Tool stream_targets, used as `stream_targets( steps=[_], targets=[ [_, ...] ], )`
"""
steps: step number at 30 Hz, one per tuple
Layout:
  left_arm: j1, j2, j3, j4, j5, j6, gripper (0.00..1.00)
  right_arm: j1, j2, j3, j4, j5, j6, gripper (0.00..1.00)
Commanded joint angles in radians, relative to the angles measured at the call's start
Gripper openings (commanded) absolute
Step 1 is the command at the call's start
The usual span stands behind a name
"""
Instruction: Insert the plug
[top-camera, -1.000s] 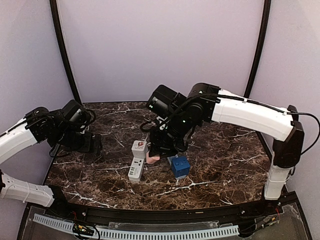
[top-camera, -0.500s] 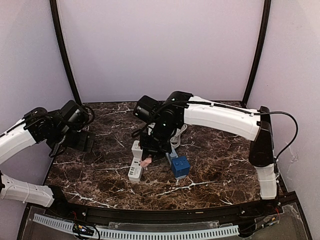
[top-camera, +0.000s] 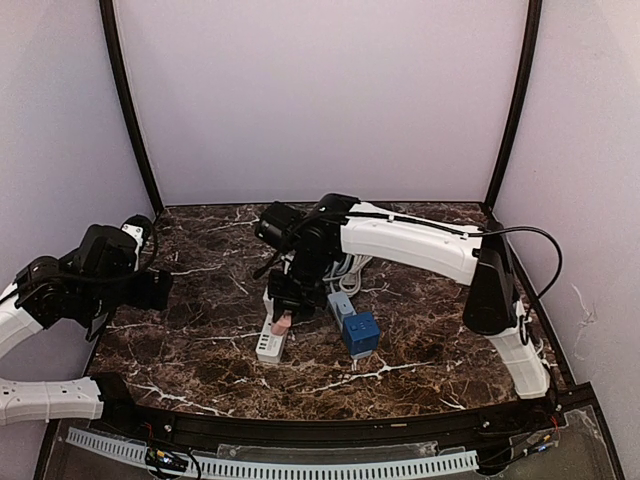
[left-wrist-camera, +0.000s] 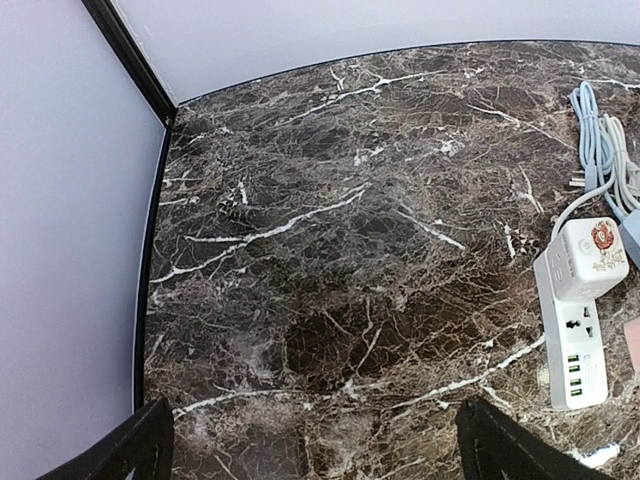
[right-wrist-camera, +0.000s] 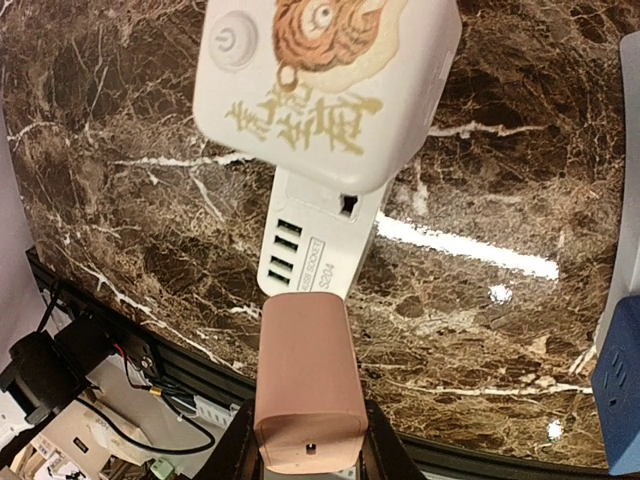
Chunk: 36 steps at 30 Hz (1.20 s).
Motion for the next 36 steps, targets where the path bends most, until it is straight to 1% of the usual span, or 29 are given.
stream_targets(
  steps=[1, 8, 14, 36],
  targets=[
    [0.004, 0.0, -0.016, 0.04, -0.032, 0.03, 0.99, -0.025, 0.024, 0.037, 0.001, 0.007, -0.001, 0.0],
    [0.004, -0.021, -0.019, 0.041, -0.022, 0.038, 0.99, -0.046, 0.04, 0.038, 0.026, 0.024, 0.007, 0.0],
    [0.005, -0.026, -0.022, 0.043, -0.012, 0.042, 0.99, -0.047, 0.06, 0.043, 0.036, 0.01, 0.018, 0.0],
    [0.004, -0.073, -0.034, 0.054, 0.011, 0.055, 0.99, -0.047, 0.103, 0.04, 0.083, 0.055, 0.059, 0.0]
  ],
)
